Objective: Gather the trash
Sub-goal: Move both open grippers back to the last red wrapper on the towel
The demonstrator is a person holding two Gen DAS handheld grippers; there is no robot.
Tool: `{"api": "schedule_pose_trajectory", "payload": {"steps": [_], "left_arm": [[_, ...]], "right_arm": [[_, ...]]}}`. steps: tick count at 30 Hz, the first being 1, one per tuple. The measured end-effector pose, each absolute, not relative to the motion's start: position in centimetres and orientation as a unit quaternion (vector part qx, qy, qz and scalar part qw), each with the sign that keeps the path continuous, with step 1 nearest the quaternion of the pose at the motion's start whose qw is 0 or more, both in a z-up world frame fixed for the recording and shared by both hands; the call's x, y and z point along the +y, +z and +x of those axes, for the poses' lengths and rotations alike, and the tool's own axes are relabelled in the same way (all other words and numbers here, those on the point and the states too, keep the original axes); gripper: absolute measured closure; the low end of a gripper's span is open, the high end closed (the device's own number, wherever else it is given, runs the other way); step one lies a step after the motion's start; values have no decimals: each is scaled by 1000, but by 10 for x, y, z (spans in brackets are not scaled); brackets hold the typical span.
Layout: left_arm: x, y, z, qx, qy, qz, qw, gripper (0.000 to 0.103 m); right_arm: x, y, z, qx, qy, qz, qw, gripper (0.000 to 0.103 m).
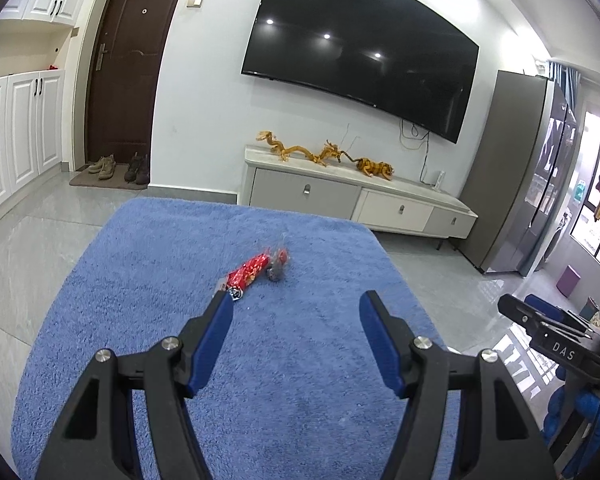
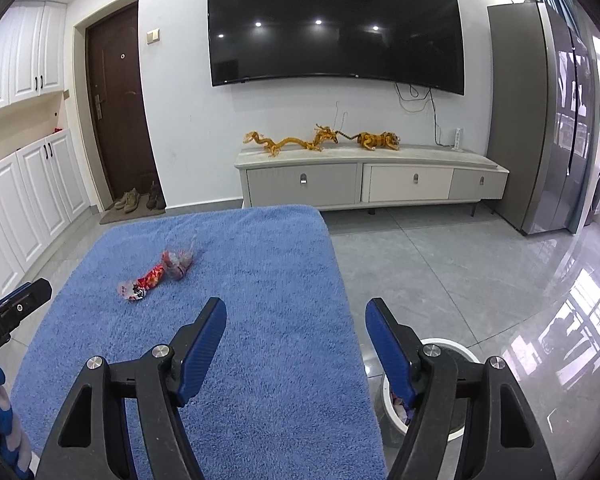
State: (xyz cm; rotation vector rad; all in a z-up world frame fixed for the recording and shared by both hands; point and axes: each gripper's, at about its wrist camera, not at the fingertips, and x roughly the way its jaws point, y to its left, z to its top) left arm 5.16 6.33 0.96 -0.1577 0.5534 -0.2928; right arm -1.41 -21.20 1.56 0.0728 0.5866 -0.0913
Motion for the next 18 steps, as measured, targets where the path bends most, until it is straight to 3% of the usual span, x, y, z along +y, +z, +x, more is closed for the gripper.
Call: {"api": "schedule_pose_trajectory", "payload": {"steps": [18], "left_arm": [[93,-44,129,347,-106,-78,928,39]], "right_arm": [[-213,-32,37,345,-21,37,938,33]]}}
